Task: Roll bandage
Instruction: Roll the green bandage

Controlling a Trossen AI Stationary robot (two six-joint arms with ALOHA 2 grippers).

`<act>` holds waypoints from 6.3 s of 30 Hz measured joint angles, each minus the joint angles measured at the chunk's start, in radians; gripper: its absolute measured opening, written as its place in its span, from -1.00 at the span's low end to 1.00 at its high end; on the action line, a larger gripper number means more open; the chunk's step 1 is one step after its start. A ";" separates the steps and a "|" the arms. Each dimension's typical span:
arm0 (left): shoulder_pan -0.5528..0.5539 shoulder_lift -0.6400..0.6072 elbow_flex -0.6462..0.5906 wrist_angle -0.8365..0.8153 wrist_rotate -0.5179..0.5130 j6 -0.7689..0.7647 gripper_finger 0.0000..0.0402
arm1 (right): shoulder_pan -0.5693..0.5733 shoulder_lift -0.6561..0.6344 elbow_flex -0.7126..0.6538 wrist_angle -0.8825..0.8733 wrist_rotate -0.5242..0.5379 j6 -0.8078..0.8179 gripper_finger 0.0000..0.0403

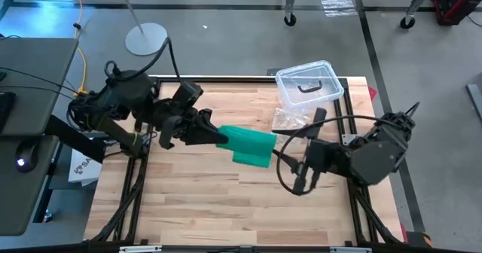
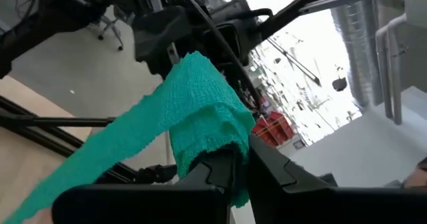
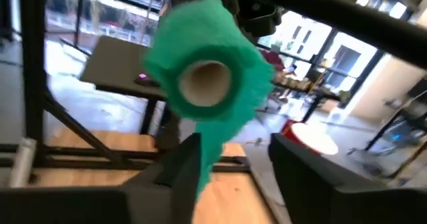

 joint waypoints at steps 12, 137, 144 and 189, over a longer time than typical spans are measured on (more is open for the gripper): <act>-0.023 0.033 0.000 -0.023 0.041 -0.021 -0.79 | -0.061 0.001 0.000 0.197 0.010 -0.479 -0.95; 0.007 0.168 -0.129 0.280 -0.239 1.110 0.09 | -0.004 -0.059 0.001 0.690 0.091 0.153 -1.00; 0.033 0.214 -0.129 0.406 -0.303 1.139 0.09 | 0.020 -0.070 0.001 0.714 0.089 0.145 -1.00; -0.001 0.258 -0.129 0.788 -0.199 0.979 -0.06 | 0.021 -0.068 0.000 0.711 0.094 0.115 -1.00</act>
